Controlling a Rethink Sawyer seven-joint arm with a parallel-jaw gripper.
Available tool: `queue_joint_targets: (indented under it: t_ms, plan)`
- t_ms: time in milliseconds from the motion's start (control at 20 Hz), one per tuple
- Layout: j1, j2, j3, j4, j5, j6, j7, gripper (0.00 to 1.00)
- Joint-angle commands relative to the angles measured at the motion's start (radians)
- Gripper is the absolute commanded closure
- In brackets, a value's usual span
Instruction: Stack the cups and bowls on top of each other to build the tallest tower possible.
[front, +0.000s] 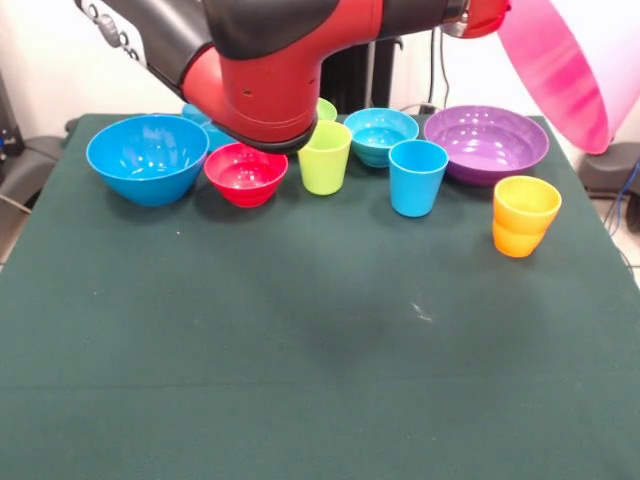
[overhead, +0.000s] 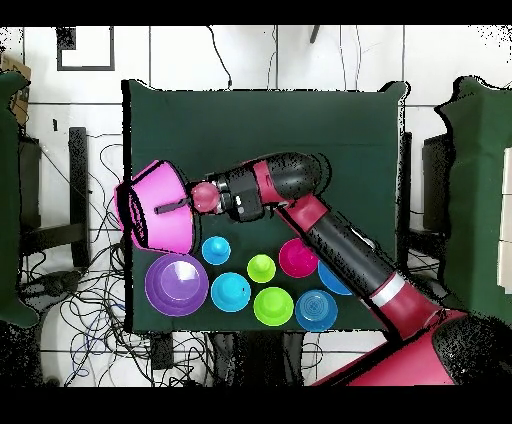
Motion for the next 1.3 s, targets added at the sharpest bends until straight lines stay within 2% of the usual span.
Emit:
queue_joint_targets:
  t_ms: [50,550,700,1300]
  plan:
    - [-0.022,0.065,0.012,-0.088,-0.045,0.008,-0.229,1.0]
    - [-0.053,0.137,0.086,-0.068,-0.048,-0.006,-0.221,1.0]
    - [-0.053,0.156,0.108,-0.082,-0.037,0.04,-0.234,1.0]
    - [-0.072,0.249,0.228,-0.029,0.001,0.096,-0.222,1.0]
